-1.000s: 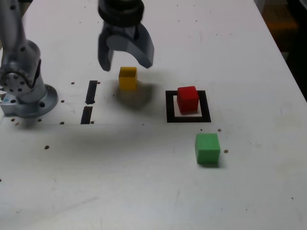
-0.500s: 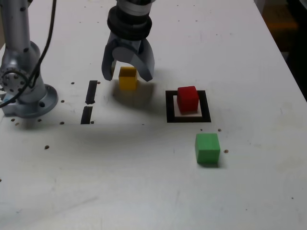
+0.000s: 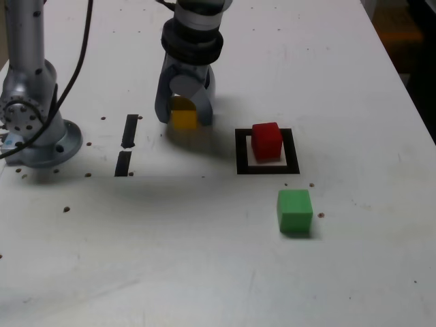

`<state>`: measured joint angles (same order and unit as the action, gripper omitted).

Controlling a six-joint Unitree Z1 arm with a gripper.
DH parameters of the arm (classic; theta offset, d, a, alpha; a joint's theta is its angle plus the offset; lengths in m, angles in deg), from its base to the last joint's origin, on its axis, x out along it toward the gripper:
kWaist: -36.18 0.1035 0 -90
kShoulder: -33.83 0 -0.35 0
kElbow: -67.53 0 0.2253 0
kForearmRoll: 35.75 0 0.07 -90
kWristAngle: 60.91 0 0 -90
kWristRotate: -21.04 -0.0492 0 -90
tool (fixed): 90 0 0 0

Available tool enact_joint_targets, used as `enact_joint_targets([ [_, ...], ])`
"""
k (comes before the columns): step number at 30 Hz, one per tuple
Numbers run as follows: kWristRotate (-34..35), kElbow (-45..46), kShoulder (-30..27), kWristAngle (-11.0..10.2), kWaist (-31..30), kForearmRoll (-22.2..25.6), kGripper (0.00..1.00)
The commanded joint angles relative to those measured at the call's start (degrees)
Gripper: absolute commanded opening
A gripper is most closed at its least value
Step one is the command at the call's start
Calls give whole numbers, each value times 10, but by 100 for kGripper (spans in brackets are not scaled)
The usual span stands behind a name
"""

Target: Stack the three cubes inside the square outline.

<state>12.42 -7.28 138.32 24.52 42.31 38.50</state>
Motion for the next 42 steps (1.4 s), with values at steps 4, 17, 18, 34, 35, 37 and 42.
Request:
enact_joint_targets([
  [4, 12, -15, -17, -7, 4, 10, 12],
  [17, 58, -233, -40, -22, -77, 221, 5],
  [18, 68, -260, -31, -19, -90, 236, 5],
  [34, 181, -376, 94, -2, -155, 233, 5],
  [35, 180, -375, 99, 0, -155, 232, 5],
  [37, 178, -376, 107, 3, -154, 231, 5],
  [42, 168, -379, 131, 10, -152, 221, 5],
])
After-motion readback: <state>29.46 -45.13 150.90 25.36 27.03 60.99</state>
